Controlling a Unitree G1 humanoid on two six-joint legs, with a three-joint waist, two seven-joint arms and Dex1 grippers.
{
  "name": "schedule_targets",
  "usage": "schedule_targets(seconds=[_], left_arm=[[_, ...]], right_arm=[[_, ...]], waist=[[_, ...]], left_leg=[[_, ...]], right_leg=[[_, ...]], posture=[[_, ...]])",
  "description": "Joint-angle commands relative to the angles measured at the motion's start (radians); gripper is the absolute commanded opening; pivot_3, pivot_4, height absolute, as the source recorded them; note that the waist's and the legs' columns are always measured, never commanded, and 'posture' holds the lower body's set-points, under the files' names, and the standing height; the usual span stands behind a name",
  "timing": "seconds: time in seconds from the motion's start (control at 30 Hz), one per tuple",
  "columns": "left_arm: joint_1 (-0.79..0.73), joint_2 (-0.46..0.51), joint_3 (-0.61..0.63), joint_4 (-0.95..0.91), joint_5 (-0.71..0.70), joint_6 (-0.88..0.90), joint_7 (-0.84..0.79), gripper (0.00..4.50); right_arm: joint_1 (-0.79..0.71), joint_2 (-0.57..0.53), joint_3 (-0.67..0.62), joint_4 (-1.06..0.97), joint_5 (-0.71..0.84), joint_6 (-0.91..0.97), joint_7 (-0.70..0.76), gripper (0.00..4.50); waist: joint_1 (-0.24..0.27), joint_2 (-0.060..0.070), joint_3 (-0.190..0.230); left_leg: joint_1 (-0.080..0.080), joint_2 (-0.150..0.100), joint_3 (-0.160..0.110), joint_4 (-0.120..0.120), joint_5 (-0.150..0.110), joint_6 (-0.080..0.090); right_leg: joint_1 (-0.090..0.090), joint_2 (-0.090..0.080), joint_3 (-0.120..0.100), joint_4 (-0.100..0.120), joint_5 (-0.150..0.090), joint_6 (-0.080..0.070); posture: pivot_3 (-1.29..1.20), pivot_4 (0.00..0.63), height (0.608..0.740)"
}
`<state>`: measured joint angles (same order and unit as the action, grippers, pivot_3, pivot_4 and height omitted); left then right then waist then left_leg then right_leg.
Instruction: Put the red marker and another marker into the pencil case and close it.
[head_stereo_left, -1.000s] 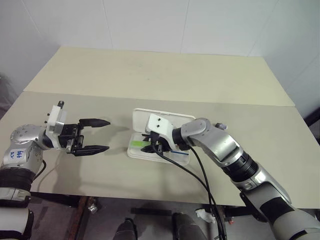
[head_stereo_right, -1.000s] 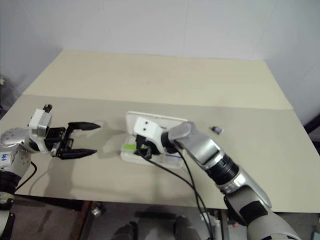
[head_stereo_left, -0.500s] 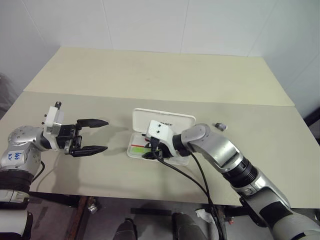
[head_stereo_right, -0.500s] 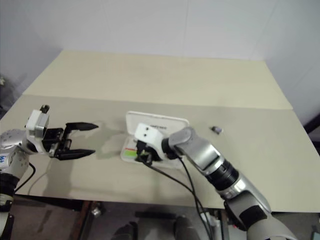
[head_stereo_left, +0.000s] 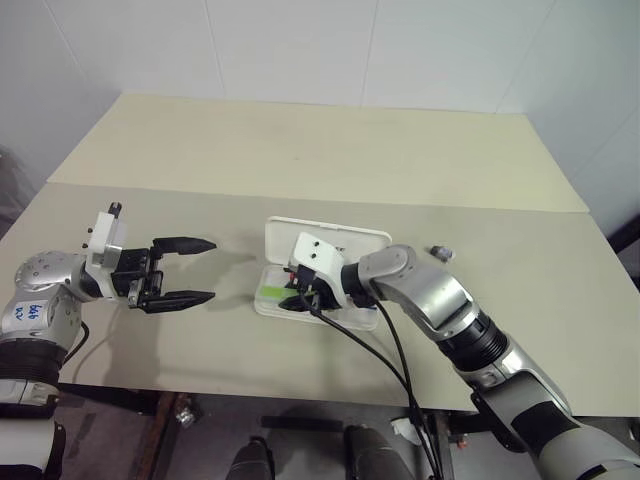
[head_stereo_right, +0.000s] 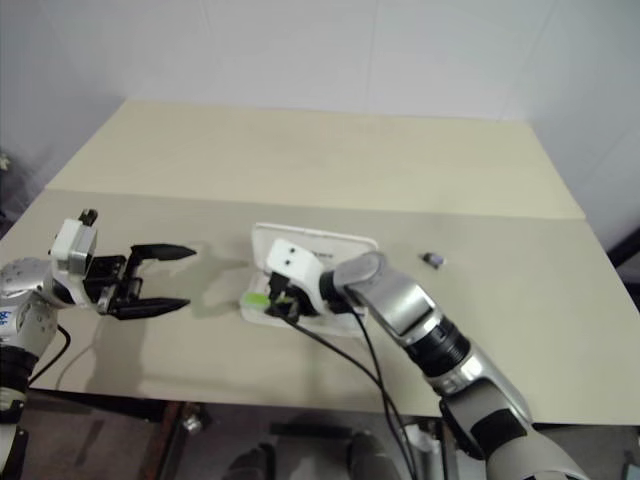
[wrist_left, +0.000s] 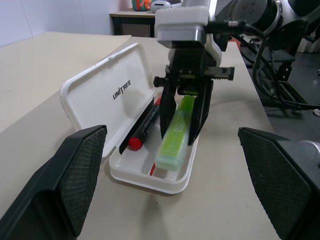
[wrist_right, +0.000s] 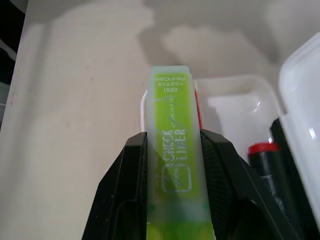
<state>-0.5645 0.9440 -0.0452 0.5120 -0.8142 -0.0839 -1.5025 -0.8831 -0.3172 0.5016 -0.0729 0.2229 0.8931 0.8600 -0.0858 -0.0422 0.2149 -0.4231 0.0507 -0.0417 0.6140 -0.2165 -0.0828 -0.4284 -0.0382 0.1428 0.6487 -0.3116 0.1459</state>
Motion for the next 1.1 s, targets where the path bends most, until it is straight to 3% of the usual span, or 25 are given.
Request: schedule_targets(seconds=[0.03,0.23,0.57,1.1], left_arm=[[-0.007,0.011,0.036,-0.02,0.001,-0.002,-0.112,4.5],[-0.008,0.005,0.041,-0.015,0.006,-0.003,-0.112,4.5],[-0.017,-0.003,0.042,-0.004,0.014,-0.008,-0.112,4.5],[-0.039,-0.041,0.039,0.015,0.032,-0.015,-0.112,4.5]], right_arm=[[-0.01,0.006,-0.02,-0.01,-0.001,-0.021,0.002,1.12],[-0.006,0.004,-0.019,-0.014,0.0,-0.016,0.002,1.12],[0.011,-0.019,-0.019,-0.052,0.008,-0.004,0.014,4.43],[0.073,-0.166,-0.073,-0.222,0.1,0.032,0.088,4.43]], waist=[[0.0,0.0,0.0],[0.0,0.0,0.0],[0.0,0.0,0.0],[0.001,0.0,0.0]], left_leg=[[0.0,0.0,0.0,0.0,0.0,0.0],[0.0,0.0,0.0,0.0,0.0,0.0],[0.0,0.0,0.0,0.0,0.0,0.0],[0.0,0.0,0.0,0.0,0.0,0.0]], right_leg=[[0.0,0.0,0.0,0.0,0.0,0.0],[0.0,0.0,0.0,0.0,0.0,0.0],[0.0,0.0,0.0,0.0,0.0,0.0],[0.0,0.0,0.0,0.0,0.0,0.0]], posture=[[0.0,0.15,0.74],[0.0,0.15,0.74],[0.0,0.15,0.74],[0.0,0.15,0.74]])
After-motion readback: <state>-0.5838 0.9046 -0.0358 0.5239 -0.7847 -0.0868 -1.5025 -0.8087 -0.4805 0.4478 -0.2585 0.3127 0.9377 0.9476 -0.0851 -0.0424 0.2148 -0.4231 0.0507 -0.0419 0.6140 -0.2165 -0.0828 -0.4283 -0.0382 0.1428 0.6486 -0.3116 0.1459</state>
